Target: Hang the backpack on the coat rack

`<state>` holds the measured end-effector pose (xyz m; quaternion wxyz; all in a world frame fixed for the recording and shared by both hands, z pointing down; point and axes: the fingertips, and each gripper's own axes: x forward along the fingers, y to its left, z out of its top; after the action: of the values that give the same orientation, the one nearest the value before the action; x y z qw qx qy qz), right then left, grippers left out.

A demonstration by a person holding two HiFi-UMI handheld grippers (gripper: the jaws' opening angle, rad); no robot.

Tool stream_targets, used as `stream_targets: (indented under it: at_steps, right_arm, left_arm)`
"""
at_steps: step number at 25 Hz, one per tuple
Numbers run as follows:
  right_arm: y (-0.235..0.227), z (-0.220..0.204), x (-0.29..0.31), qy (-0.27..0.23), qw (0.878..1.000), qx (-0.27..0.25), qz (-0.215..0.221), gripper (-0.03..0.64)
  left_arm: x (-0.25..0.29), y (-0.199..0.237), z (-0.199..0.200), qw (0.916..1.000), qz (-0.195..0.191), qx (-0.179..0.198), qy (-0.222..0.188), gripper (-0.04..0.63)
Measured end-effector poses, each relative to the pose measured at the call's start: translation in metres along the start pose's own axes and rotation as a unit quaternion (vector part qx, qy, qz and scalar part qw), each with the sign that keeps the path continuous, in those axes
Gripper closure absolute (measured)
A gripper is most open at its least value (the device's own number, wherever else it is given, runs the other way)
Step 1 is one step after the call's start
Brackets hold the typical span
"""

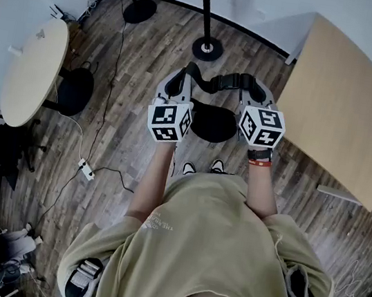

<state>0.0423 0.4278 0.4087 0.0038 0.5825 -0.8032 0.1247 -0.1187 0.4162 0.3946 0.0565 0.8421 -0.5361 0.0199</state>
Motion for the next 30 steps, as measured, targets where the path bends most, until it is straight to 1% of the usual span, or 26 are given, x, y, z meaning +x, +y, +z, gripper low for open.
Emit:
stream_targets:
  at_steps: [4,6,8,12,14,19,24,30]
  right_arm:
    - [-0.008,0.003,0.001,0.000,1.000,-0.002,0.010,0.601]
    - [-0.016,0.004,0.007,0.002,1.000,0.007,0.019,0.601]
    - [-0.026,0.005,0.014,0.002,0.999,0.015,0.028,0.601]
    - [-0.044,0.009,0.020,-0.002,0.999,0.001,0.047,0.601]
    - [-0.050,0.011,0.024,-0.004,0.998,0.000,0.058,0.601]
    - [-0.053,0.011,0.051,0.015,0.997,-0.004,0.076,0.601]
    - [-0.067,0.007,0.088,0.024,0.997,0.018,0.075,0.601]
    - [-0.085,-0.003,0.147,0.048,0.997,0.023,0.062,0.601]
  left_arm:
    - [0.008,-0.009,0.002,0.9999,-0.005,-0.004,-0.011,0.571]
    - [0.016,-0.012,0.003,0.9999,-0.003,-0.005,-0.014,0.571]
    - [0.027,-0.014,0.004,0.9998,0.001,-0.007,-0.017,0.571]
    - [0.041,-0.021,0.001,0.9995,0.017,-0.010,-0.023,0.571]
    - [0.046,-0.026,-0.002,0.9994,0.023,-0.014,-0.022,0.571]
    - [0.064,-0.023,-0.009,0.9988,0.036,-0.030,-0.009,0.569]
    - [0.102,-0.011,-0.021,0.9991,0.031,-0.030,0.006,0.570]
    - [0.160,0.013,-0.030,0.9989,0.022,-0.036,0.022,0.569]
